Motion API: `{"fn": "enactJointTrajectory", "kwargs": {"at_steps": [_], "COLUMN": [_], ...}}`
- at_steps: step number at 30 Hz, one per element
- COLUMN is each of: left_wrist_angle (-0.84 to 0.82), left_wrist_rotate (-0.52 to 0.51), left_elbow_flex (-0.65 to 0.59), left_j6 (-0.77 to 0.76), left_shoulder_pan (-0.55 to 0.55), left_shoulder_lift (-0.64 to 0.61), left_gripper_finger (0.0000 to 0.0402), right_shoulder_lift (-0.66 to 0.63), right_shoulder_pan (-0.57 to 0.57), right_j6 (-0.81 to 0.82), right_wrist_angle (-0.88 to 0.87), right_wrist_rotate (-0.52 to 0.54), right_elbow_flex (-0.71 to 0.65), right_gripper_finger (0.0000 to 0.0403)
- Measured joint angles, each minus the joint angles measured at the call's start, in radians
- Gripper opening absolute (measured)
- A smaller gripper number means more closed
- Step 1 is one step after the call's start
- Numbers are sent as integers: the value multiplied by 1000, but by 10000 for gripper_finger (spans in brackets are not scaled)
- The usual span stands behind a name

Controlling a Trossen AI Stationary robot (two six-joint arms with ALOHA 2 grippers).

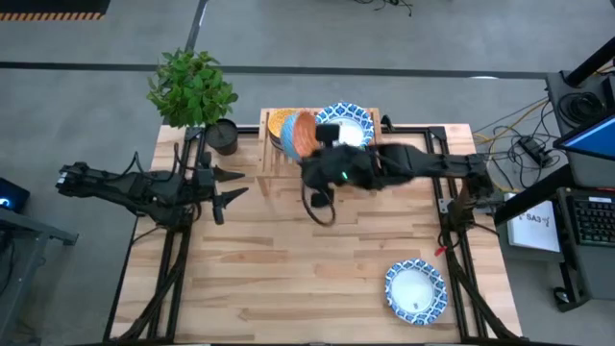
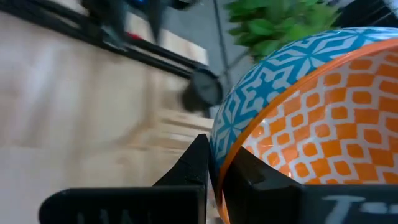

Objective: Place and stack bowls onto a shelf
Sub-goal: Stack the orange bowl on top of the yellow bowl on the shelf

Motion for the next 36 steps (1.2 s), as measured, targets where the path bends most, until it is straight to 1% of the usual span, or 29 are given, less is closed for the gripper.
{"fn": "enactJointTrajectory", "kwargs": {"at_steps": [7,10,13,17,22,26,34,36], "left_wrist_angle": [-26,-27,-28,-29,-31,-32,-32,-32], "left_wrist_rotate": [2,3,3,3,3,3,3,3], "left_elbow_flex": [0,0,0,0,0,0,0,0], "left_j6": [-5,-5,-5,-5,-5,2,3,3], "left_shoulder_pan": [0,0,0,0,0,0,0,0], "left_shoulder_lift": [-13,-13,-13,-13,-12,-12,-10,-10], "left_gripper_finger": [162,162,162,162,162,162,162,162], "right_shoulder_lift": [107,141,166,191,215,218,217,217], "right_shoulder_pan": [-138,-187,-226,-274,-307,-310,-313,-313], "right_j6": [-263,-392,-500,-522,-579,-584,-586,-587], "right_wrist_angle": [2,-13,-25,-67,-189,-206,-204,-205], "right_wrist_rotate": [-8,-17,-16,-25,-110,-147,-148,-148], "right_elbow_flex": [140,167,166,165,164,164,164,164], "right_gripper_finger": [13,13,13,13,13,13,13,19]}}
